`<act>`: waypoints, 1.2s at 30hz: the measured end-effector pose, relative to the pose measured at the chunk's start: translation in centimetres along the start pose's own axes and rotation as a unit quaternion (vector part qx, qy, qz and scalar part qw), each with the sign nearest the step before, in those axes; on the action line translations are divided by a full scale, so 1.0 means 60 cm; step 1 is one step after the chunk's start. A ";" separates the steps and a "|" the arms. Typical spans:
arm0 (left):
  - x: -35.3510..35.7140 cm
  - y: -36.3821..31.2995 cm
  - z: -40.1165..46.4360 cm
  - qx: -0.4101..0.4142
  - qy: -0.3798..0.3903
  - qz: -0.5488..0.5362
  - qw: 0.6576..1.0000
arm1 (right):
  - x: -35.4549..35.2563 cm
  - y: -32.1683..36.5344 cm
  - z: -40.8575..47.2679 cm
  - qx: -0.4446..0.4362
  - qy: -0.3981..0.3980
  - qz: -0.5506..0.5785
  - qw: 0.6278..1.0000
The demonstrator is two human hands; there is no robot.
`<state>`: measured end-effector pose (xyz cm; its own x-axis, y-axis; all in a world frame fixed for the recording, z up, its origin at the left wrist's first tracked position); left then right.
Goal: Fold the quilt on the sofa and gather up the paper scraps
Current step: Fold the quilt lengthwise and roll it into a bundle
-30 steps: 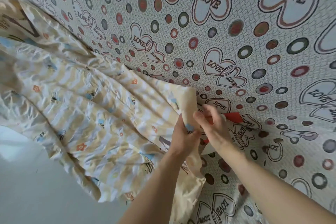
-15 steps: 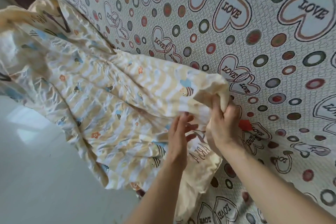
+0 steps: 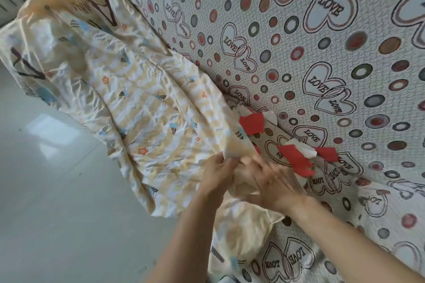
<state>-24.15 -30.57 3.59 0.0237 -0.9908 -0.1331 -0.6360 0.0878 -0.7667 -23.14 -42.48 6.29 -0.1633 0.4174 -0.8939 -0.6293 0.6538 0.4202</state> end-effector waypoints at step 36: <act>-0.067 0.468 -0.070 -0.234 -0.185 -0.293 0.908 | 0.323 0.164 -0.116 0.032 0.234 0.148 0.960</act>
<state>-45.36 -24.56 -14.77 0.6669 -0.7430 -0.0566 -0.6862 -0.5828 -0.4354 -37.77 -32.37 -7.97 -0.6604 0.2710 -0.7003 -0.4578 0.5939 0.6616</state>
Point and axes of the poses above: each hand's wrist, its own z-axis towards the middle knuckle, its own x-axis out of the palm, y = z × x, the point moved 8 cm from there along z, towards the middle knuckle, and after that the axes turned 15 degrees about z, right-handed, at the moved point
